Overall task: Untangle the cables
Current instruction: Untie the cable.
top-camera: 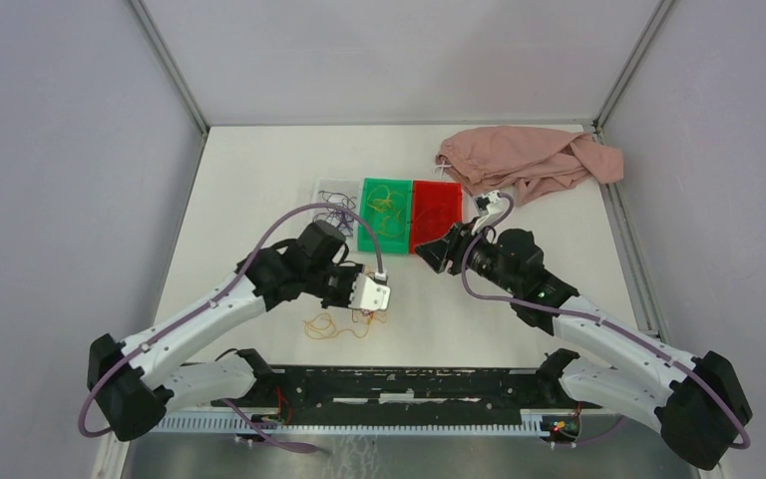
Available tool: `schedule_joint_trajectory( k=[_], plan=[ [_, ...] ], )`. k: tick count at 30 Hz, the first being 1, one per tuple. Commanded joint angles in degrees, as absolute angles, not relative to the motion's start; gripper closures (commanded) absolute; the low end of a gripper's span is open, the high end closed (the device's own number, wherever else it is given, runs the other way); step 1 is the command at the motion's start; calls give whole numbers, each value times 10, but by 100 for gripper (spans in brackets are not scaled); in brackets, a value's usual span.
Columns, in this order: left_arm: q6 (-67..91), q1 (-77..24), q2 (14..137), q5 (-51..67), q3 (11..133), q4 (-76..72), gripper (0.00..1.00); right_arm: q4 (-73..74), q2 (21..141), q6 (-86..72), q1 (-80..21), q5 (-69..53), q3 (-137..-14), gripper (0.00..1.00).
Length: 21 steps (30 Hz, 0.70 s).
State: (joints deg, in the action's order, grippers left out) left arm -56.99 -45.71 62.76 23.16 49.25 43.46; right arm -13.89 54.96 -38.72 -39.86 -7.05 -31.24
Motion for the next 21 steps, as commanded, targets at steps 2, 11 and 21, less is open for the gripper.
schedule_joint_trajectory(
  k=[2,11,21],
  plan=[
    [-395,-459,563,355,599,458,97,-217,571,-415,-397,-128,-337,41],
    [-296,-458,543,373,660,439,97,-333,603,-428,-424,-208,-354,35],
    [-183,-458,526,272,645,354,97,-357,568,-402,-446,-230,-336,35]
  ],
)
